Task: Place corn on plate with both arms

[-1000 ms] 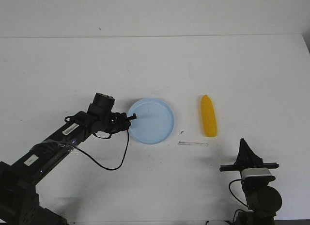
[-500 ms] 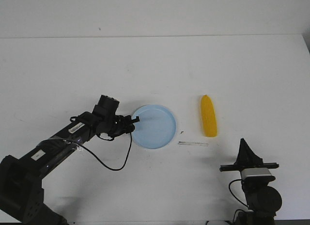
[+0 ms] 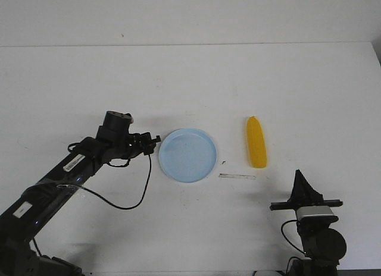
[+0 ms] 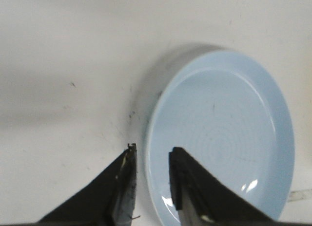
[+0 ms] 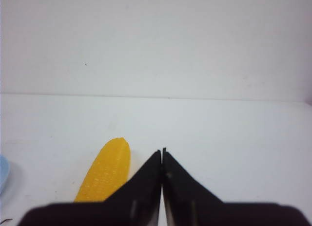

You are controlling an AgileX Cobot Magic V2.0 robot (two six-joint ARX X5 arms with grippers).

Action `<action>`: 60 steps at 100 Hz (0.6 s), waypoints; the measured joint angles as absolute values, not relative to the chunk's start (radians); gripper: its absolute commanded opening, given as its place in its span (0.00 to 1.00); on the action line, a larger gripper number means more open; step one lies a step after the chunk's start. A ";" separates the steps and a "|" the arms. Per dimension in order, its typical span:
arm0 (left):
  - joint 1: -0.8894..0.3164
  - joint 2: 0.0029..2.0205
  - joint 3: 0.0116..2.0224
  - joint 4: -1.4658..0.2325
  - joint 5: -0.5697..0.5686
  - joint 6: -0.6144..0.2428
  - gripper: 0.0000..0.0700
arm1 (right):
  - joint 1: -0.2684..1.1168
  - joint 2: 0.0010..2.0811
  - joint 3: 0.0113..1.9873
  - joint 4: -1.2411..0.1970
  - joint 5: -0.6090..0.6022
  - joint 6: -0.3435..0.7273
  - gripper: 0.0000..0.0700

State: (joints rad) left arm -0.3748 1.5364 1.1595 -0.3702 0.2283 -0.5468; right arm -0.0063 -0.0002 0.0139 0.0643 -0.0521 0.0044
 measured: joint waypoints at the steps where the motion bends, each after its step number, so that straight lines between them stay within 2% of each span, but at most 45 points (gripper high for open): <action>1: -0.373 1.530 1.159 -0.369 0.222 -0.543 0.05 | -0.006 0.000 0.014 0.064 -0.052 0.004 0.00; 6: -0.362 1.506 1.159 -0.361 0.196 -0.519 0.00 | -0.006 0.000 0.014 0.064 -0.052 0.004 0.00; 26: -0.319 1.434 1.137 -0.281 0.136 -0.385 0.00 | -0.006 -0.001 0.014 0.064 -0.052 0.004 0.00; 46: -0.260 1.318 0.965 0.030 0.133 -0.249 0.00 | -0.006 0.000 0.014 0.064 -0.052 0.004 0.00; 60: -0.203 1.213 0.823 0.239 0.134 -0.193 0.00 | -0.006 0.000 0.014 0.064 -0.052 0.004 0.00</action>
